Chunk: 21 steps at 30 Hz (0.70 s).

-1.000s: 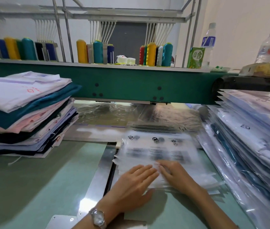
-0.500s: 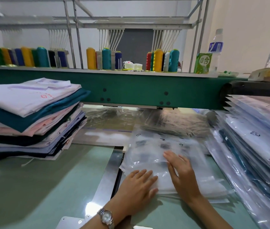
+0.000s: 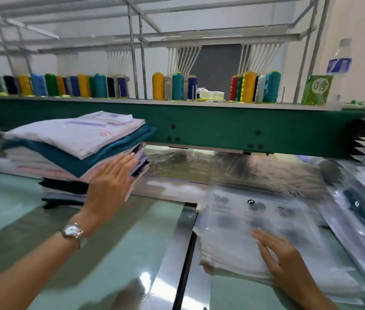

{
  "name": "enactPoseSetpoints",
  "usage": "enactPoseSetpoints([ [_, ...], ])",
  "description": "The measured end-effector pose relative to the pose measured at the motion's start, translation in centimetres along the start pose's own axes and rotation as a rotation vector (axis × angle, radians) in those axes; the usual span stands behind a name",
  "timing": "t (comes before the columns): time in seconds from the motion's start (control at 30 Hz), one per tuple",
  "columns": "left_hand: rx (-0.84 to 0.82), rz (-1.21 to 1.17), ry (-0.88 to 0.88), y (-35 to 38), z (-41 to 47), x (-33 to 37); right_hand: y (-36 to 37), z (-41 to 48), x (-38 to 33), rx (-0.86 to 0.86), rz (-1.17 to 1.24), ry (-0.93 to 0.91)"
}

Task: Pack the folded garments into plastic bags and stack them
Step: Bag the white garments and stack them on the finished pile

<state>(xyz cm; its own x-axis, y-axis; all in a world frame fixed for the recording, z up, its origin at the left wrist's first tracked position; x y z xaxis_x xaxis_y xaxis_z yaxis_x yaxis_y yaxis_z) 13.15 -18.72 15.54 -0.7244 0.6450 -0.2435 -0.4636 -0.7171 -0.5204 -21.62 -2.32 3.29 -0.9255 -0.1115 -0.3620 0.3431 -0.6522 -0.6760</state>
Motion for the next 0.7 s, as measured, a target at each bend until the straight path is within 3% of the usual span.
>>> enactPoseSetpoints([
  [0.13, -0.121, 0.137, -0.1, -2.4, 0.4, -8.8, -0.1, 0.1, -0.3, 0.005, -0.02, -0.008],
  [0.27, -0.254, 0.097, -0.183, -3.9, 0.0, -15.1, 0.4, 0.2, 0.1, -0.03, -0.033, 0.048],
  [0.57, -0.393, 0.126, -0.054, -3.1, 0.8, -16.0, 0.5, 0.4, -0.7, -0.064, -0.003, 0.19],
  [0.7, -0.224, 0.063, -0.243, -3.6, 2.3, -16.9, 0.3, 0.0, -1.3, -0.111, -0.001, 0.255],
])
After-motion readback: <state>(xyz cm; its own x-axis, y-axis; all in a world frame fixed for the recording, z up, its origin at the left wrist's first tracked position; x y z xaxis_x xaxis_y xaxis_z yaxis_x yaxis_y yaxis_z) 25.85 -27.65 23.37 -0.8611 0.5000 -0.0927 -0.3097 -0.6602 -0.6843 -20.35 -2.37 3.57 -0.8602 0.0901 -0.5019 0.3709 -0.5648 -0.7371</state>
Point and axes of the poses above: each hand's wrist, its own z-axis towards the middle knuckle, its own y-axis out of the palm, x = y × z, the point moved 9 cm from there along z, towards the middle knuckle, and after that the axes turned 5 degrees about y, right-handed, at the moved point
